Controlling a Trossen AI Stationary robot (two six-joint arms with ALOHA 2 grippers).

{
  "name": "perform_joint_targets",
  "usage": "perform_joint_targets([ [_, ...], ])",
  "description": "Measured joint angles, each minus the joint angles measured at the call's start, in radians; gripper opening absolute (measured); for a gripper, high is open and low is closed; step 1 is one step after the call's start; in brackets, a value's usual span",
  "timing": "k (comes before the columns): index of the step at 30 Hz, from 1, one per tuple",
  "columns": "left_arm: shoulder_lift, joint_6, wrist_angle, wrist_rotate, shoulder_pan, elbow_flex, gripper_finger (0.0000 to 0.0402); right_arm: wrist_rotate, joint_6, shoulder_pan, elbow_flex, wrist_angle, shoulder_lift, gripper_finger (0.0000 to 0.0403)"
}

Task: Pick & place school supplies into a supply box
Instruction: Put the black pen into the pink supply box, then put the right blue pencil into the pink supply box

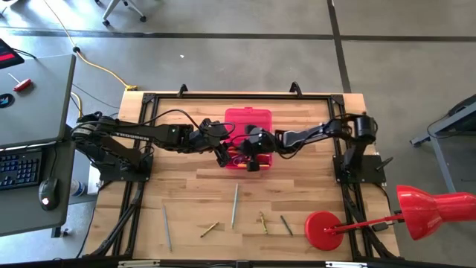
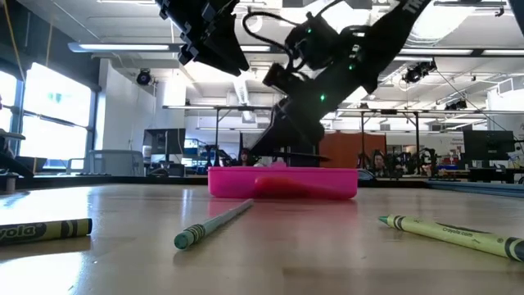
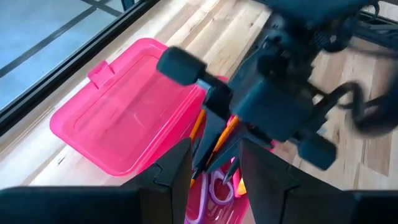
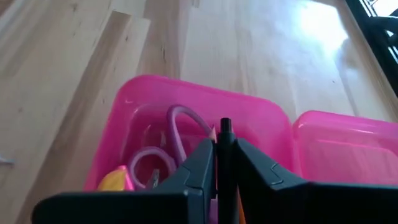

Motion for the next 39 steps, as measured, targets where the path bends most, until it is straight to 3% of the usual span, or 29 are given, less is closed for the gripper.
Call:
perform_joint_targets([
  [7,0.000,0.000,-0.005,0.000,0.000,0.000,0.0166,0.057,-0.073,0.000,0.000,0.015,0.038,0.0064],
  [13,0.000,0.000,-0.008,0.000,0.000,0.000,0.0166,0.037,-0.065,0.002,0.000,0.051,0.024,0.0079],
  [15,0.000,0.000,-0.009,0.000,0.000,0.000,0.0166,-0.016,-0.033,0.012,0.000,0.055,0.017,0.0082],
  [24,0.000,-0.001,-0.003,0.042,0.000,0.000,0.0166,-0.488,-0.042,0.181,0.001,0.047,0.010,0.0079],
  [33,0.000,0.000,0.060,0.103,0.000,0.000,0.0166,-0.486,-0.139,0.345,0.003,0.330,0.133,0.0079],
  [39,0.000,0.018,0.082,0.164,-0.001,0.000,0.0166,-0.547,-0.088,0.337,0.103,0.314,0.279,0.0078],
])
